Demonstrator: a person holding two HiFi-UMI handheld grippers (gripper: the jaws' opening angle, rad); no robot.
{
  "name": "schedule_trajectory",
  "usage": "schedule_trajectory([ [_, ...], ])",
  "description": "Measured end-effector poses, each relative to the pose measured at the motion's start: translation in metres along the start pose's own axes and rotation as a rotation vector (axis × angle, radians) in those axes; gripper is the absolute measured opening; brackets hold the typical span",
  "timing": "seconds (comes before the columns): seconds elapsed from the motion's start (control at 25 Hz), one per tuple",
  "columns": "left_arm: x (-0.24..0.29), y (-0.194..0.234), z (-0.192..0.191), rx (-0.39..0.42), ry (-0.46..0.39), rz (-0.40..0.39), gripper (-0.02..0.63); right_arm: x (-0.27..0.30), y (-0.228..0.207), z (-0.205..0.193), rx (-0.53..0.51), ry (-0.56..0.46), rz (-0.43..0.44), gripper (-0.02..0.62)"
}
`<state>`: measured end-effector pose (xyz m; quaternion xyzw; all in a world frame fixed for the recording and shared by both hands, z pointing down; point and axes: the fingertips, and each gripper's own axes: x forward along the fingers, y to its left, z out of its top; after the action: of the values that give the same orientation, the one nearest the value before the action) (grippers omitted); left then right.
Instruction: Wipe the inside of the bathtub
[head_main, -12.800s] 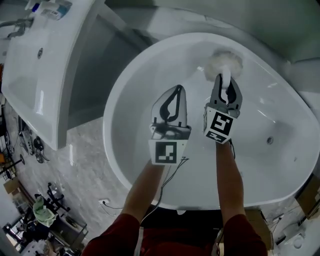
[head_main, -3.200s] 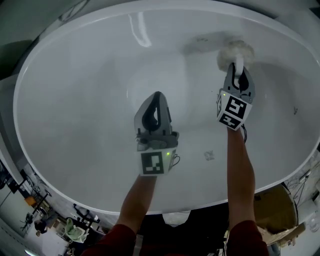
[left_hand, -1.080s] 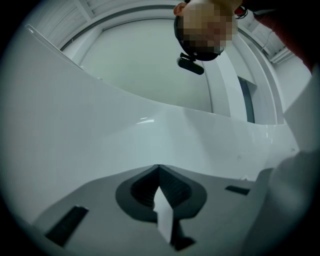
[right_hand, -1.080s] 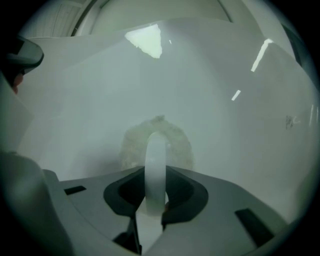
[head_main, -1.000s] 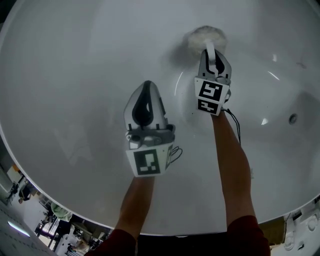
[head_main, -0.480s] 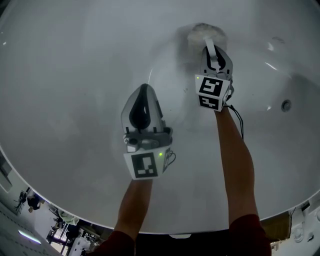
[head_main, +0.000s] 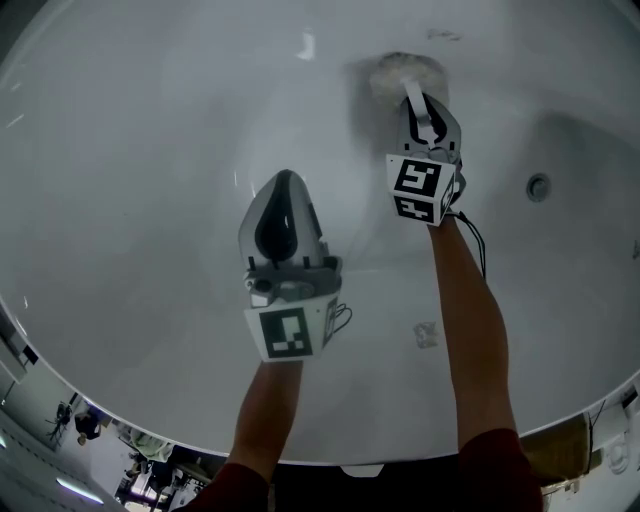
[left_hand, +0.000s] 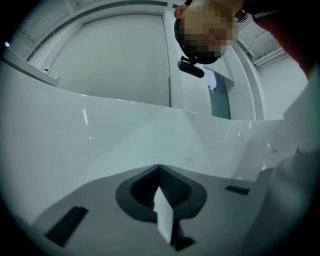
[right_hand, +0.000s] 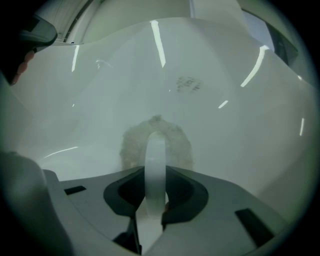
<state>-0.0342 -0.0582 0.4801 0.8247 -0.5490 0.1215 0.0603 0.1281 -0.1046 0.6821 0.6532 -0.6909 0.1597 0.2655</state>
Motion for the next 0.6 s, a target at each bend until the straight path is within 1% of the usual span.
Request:
schedule_trajectory([
  [0.32,0.024,-0.097,-0.001,0.038,-0.007,-0.069,0.014,-0.022,-0.107,-0.033,0.033,-0.004,-0.062,0.092],
  [0.4,0.031,-0.123,0.0,0.034,-0.003,-0.091,0.014,-0.029,-0.137,-0.043,0.038,0.003,-0.084,0.092],
  [0.52,0.04,-0.158,0.004,0.033,-0.004,-0.123,0.014,-0.038,-0.179,-0.058,0.069,0.024,-0.126,0.093],
  [0.6,0.044,-0.173,0.006,0.032,-0.008,-0.141,0.014,-0.044,-0.206,-0.066,0.108,0.042,-0.164,0.092],
])
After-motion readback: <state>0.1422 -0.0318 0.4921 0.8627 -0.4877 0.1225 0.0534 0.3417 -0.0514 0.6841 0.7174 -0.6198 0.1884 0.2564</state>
